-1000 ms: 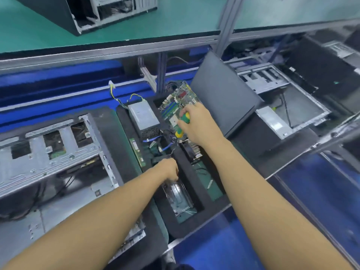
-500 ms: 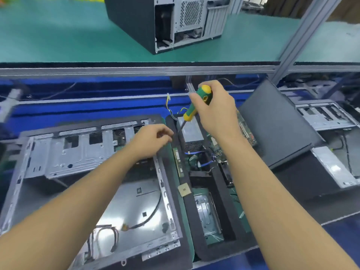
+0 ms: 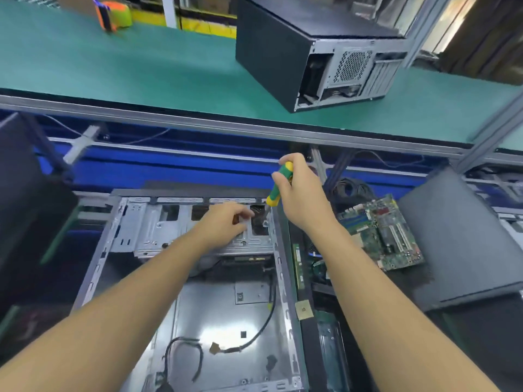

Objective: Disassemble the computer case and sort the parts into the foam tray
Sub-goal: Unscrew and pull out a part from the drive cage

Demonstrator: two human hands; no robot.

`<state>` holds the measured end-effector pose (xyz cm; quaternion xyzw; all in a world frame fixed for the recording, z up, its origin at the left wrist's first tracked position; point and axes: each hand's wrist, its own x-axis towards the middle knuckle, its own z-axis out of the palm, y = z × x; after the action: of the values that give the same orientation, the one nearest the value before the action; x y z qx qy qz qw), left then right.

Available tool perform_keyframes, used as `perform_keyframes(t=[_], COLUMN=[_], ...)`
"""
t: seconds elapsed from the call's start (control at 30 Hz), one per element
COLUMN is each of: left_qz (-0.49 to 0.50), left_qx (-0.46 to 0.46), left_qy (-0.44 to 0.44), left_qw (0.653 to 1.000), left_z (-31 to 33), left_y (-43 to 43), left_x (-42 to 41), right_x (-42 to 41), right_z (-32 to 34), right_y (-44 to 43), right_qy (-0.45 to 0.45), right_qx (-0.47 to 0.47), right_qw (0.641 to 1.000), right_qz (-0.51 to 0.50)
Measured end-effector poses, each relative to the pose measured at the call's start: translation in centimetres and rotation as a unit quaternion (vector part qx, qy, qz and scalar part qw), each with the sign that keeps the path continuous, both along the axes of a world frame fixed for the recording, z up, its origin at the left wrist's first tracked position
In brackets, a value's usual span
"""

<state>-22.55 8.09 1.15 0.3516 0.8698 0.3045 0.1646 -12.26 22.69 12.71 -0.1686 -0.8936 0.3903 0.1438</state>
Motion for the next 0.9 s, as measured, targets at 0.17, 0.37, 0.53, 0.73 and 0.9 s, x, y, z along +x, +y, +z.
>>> perform_keyframes(t=[0.17, 0.37, 0.53, 0.73, 0.9], left_qz=[-0.037, -0.076, -0.057, -0.038, -0.041], left_qx=[0.023, 0.048, 0.053, 0.068, 0.079], left_qy=[-0.021, -0.035, -0.047, -0.047, -0.053], left_qw=[0.999, 0.995, 0.996, 0.996, 0.995], left_z=[-0.2, -1.0, -1.7, -1.9, -2.0], left_y=[0.8, 2.0, 2.2, 2.3, 2.3], left_x=[0.7, 1.9, 1.9, 2.1, 2.1], right_x=[0.8, 1.3, 1.5, 1.5, 1.4], right_z=[0.0, 0.2, -0.3, -0.6, -0.5], right_y=[1.2, 1.5, 1.3, 0.8, 0.5], right_qy=[-0.029, -0.04, -0.044, -0.045, -0.035], right_qx=[0.03, 0.033, 0.018, 0.022, 0.03], right_qw=[0.999, 0.999, 0.999, 0.999, 0.998], right_qz=[-0.005, 0.006, 0.013, 0.022, 0.039])
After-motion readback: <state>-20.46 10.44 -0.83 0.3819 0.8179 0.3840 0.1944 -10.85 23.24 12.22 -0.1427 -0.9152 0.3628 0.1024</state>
